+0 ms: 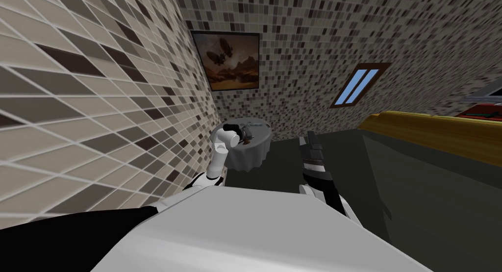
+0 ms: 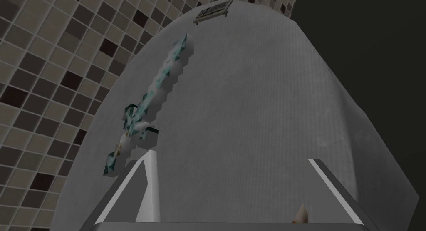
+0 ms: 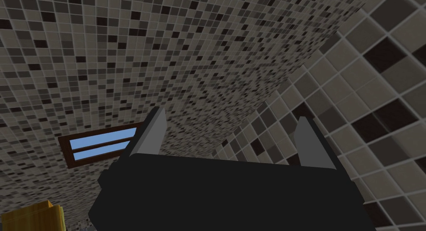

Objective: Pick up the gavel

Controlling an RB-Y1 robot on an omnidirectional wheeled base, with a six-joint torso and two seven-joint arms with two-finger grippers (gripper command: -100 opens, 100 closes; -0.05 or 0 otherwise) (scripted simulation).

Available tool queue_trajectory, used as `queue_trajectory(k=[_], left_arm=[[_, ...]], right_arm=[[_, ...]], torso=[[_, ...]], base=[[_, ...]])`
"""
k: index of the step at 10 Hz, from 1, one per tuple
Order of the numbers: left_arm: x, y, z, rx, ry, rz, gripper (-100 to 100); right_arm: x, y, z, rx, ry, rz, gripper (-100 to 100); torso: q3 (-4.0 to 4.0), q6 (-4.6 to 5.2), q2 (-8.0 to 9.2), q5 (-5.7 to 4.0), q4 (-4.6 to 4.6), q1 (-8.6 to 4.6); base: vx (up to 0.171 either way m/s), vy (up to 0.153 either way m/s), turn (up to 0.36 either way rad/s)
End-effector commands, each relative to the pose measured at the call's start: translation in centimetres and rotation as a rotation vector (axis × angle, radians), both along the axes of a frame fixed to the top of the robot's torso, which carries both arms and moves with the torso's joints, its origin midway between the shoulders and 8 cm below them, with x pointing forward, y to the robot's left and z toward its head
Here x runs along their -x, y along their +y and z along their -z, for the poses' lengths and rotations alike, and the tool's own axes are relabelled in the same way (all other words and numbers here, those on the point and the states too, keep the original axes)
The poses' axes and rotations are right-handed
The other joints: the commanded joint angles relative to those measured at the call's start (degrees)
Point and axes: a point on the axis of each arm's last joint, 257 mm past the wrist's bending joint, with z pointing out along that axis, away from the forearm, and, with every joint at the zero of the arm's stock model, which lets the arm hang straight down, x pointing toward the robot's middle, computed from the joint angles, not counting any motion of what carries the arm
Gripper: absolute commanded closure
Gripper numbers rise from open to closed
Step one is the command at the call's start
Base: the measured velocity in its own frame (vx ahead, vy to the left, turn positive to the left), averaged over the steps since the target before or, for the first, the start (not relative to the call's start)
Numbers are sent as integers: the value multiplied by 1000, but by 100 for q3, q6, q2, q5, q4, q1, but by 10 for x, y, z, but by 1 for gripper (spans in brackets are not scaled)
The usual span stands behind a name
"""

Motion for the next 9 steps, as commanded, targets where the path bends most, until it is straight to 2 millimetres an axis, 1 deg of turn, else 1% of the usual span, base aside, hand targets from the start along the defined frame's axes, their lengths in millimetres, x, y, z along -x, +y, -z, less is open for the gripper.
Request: queue_trajectory(k=[1,2,3,4,5,6,7,8,9], left_arm=[[3,-1,9,-19,47,4,-100],[2,-9,14,-29,81,18,-100],[6,-7,21,-44,108,15,-100],[7,-6,23,-49,118,14,-100],[9,-13,30,-64,159,27,-100],[12,-10,35,-77,182,25,-100],[14,-17,40,-89,214,38,-100],[18,-14,45,-103,240,36,-100],[21,-20,51,-118,276,49,-100]], right_arm=[[0,0,0,0,0,0,0],[0,0,0,0,0,0,0],[0,0,0,0,0,0,0],[0,0,0,0,0,0,0],[0,0,0,0,0,0,0],[0,0,0,0,0,0,0],[0,0,0,0,0,0,0],[0,0,0,0,0,0,0],[0,0,0,0,0,0,0]], torso=[[0,0,0,0,0,0],[-1,0,-2,1,0,2],[-2,0,-3,2,-1,6],[-2,0,-4,2,-1,3],[-2,0,-3,-1,-1,-9],[-2,0,-3,-1,-1,-5],[-2,0,-2,0,-1,-5],[-3,-1,-6,1,-1,3],[-3,-1,-5,2,-1,2]], base=[[10,72,2],[11,81,31],[13,71,7],[10,34,-6],[10,52,36],[10,54,14],[19,77,42],[18,69,15],[25,79,48]])
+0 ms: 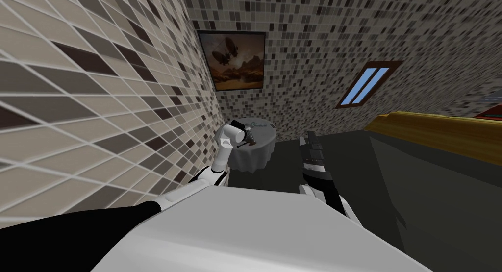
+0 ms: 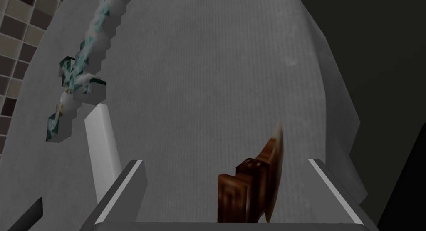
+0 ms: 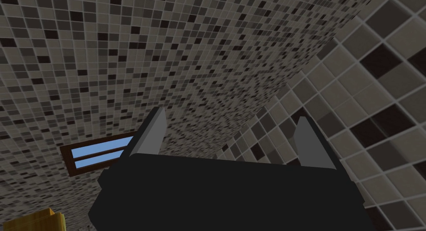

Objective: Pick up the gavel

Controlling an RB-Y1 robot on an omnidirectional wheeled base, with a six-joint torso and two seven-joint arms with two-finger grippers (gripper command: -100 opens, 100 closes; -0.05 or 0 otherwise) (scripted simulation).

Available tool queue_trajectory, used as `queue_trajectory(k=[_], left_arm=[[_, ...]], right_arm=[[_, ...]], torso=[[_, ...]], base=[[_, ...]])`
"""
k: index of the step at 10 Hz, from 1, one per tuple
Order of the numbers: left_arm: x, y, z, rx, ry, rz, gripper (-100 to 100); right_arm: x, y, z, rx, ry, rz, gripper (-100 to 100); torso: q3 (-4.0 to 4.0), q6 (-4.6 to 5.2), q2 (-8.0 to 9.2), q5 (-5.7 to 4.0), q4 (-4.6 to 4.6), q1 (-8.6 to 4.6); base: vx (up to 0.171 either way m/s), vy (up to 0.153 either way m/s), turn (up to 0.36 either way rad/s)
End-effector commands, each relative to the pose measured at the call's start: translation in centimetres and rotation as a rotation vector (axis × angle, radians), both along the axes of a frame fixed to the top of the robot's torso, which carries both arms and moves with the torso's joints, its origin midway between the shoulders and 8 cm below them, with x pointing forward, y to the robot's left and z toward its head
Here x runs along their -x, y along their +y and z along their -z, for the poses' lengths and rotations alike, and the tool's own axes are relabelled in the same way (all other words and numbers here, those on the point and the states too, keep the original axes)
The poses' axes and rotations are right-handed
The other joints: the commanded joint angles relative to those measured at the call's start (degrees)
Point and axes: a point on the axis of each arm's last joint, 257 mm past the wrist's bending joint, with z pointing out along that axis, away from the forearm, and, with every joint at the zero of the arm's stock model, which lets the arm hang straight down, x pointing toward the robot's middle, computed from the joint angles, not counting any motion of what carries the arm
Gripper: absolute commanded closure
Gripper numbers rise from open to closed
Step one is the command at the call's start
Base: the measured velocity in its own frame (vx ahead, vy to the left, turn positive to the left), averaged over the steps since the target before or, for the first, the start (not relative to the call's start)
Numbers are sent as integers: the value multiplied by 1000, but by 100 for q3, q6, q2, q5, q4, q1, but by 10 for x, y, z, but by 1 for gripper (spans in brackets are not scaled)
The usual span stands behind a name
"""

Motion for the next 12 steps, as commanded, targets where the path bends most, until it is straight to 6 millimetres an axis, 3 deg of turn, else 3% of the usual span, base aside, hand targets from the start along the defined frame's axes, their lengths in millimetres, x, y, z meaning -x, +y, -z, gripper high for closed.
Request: queue_trajectory(k=[1,5,10,11,12], left_arm=[[6,0,9,-23,45,4,-100],[19,-8,24,-68,142,28,-100],[48,-31,42,-121,290,91,-100],[45,-29,41,-116,276,84,-100],[46,-29,42,-118,280,85,0]], right_arm=[[0,0,0,0,0,0,0],[0,0,0,0,0,0,0],[0,0,0,0,0,0,0],[0,0,0,0,0,0,0],[0,0,0,0,0,0,0]], torso=[[0,0,0,0,0,0],[-1,0,-2,-1,0,-6],[-5,0,-8,0,-2,-3],[-2,0,-3,-1,-1,-6],[1,1,4,-3,0,-18]], base=[[27,62,14],[27,62,33],[39,67,45],[13,25,-1],[3,5,0]])
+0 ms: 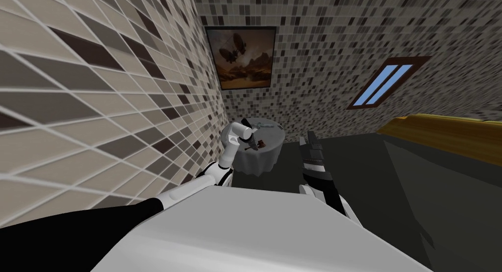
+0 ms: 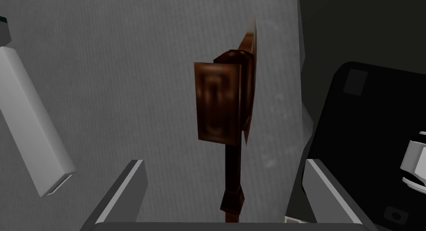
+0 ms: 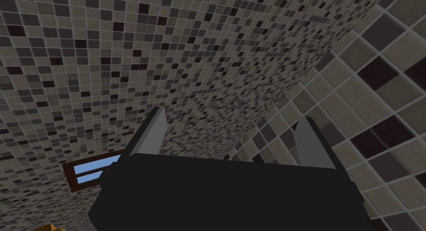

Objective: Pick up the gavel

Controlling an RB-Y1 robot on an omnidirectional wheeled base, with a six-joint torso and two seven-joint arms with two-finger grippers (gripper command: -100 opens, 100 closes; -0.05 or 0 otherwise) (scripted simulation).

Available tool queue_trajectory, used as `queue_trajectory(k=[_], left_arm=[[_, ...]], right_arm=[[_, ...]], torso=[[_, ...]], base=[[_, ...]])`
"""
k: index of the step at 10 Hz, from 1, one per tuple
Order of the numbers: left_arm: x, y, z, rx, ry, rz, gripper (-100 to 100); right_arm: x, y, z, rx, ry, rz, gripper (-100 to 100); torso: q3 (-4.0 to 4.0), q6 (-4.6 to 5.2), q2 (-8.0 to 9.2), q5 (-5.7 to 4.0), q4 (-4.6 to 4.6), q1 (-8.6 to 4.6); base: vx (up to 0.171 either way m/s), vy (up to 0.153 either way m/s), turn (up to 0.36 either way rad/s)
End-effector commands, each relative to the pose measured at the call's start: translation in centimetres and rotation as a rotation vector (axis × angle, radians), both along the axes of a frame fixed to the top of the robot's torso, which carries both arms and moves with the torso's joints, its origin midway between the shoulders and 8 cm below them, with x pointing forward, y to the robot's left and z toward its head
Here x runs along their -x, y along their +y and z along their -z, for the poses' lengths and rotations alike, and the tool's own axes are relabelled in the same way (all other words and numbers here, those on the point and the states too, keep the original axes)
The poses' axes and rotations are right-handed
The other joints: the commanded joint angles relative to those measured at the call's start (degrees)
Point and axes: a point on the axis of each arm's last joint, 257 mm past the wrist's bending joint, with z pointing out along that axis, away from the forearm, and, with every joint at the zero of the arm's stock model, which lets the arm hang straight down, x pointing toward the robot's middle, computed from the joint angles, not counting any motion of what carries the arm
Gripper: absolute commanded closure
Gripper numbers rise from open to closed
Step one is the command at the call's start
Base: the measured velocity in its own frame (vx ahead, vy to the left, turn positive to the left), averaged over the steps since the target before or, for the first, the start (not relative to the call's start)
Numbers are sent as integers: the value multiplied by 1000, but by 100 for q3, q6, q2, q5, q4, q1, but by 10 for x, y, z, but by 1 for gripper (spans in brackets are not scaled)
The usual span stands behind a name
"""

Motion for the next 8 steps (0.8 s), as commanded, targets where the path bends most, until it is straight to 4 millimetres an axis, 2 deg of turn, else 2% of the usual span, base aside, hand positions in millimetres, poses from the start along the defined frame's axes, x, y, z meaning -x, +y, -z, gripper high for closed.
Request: queue_trajectory(k=[1,4,5,8], left_arm=[[-5,1,7,0,-1,-1,-100],[-9,2,14,-1,0,-4,-100],[-10,2,14,0,-3,-2,100],[-10,2,14,0,-2,-2,100]], right_arm=[[0,0,0,0,0,0,0],[0,0,0,0,0,0,0],[0,0,0,0,0,0,0],[0,0,0,0,0,0,0]], torso=[[0,0,0,0,0,0],[3,1,6,-3,1,-14],[3,1,5,-3,2,-10],[0,0,1,-2,0,-5]], base=[[0,-14,-14],[-7,-21,-7],[0,0,0],[0,0,0]])
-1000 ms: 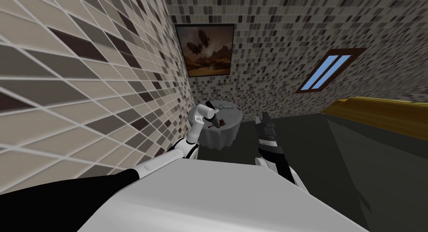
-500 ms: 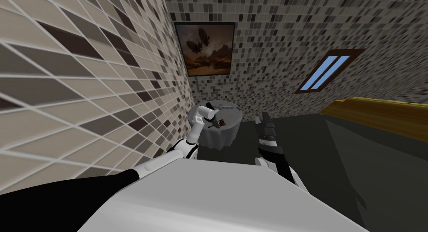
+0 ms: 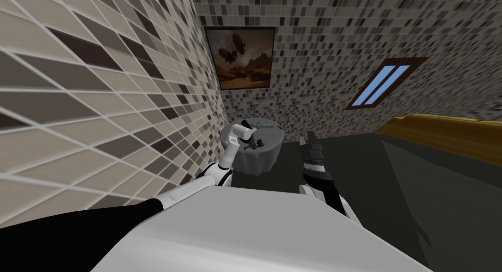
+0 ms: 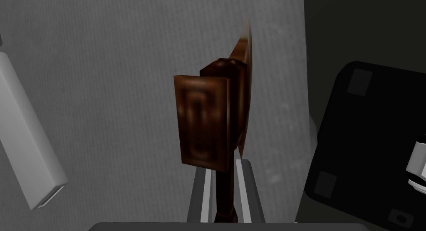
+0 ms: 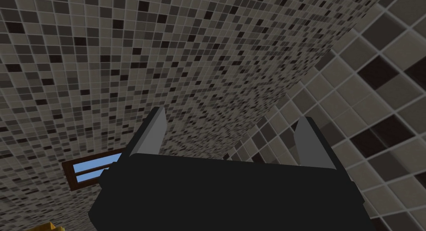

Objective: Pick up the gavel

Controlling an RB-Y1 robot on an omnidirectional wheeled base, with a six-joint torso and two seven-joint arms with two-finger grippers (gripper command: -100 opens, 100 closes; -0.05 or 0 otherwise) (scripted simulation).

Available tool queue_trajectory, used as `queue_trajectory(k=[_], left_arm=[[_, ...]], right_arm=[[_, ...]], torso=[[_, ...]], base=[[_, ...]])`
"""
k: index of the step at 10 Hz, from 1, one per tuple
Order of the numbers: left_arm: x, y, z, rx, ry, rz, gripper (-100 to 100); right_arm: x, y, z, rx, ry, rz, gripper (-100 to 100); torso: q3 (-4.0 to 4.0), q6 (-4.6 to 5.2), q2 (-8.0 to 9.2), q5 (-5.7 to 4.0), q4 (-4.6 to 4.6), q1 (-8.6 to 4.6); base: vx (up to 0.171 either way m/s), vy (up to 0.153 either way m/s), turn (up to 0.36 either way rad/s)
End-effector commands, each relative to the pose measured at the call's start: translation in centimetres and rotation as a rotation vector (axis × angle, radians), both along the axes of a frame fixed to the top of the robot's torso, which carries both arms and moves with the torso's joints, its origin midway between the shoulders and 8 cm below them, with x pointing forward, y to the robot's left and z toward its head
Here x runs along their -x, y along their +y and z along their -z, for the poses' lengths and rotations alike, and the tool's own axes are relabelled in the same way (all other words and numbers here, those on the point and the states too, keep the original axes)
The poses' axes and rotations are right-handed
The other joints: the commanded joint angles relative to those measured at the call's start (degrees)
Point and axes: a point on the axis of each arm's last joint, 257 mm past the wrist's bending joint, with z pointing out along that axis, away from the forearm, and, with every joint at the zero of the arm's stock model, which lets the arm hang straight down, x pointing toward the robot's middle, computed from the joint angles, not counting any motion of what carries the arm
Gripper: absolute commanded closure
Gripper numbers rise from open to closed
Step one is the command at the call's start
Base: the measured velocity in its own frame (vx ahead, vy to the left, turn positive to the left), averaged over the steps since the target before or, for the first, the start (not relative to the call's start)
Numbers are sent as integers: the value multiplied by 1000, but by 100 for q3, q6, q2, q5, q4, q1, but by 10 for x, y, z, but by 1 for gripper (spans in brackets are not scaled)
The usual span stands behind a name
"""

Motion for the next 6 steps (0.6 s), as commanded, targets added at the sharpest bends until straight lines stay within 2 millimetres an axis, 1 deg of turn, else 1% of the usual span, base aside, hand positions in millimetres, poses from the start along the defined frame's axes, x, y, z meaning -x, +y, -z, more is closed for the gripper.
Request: queue_trajectory(k=[1,2,3,5,6], left_arm=[[0,0,0,0,0,0,100],[0,0,0,0,0,0,0],[6,-1,-8,0,1,1,100],[5,-2,-8,1,-1,2,100],[6,-2,-9,0,1,2,0]], right_arm=[[0,0,0,0,0,0,0],[0,0,0,0,0,0,0],[0,0,0,0,0,0,0],[0,0,0,0,0,0,0],[0,0,0,0,0,0,0]], torso=[[0,0,0,0,0,0],[0,0,0,0,0,0],[0,0,0,0,0,0],[2,-1,2,2,2,10],[1,-1,2,2,1,6]], base=[[0,0,0],[0,0,0],[4,19,16],[4,18,5],[0,0,0]])
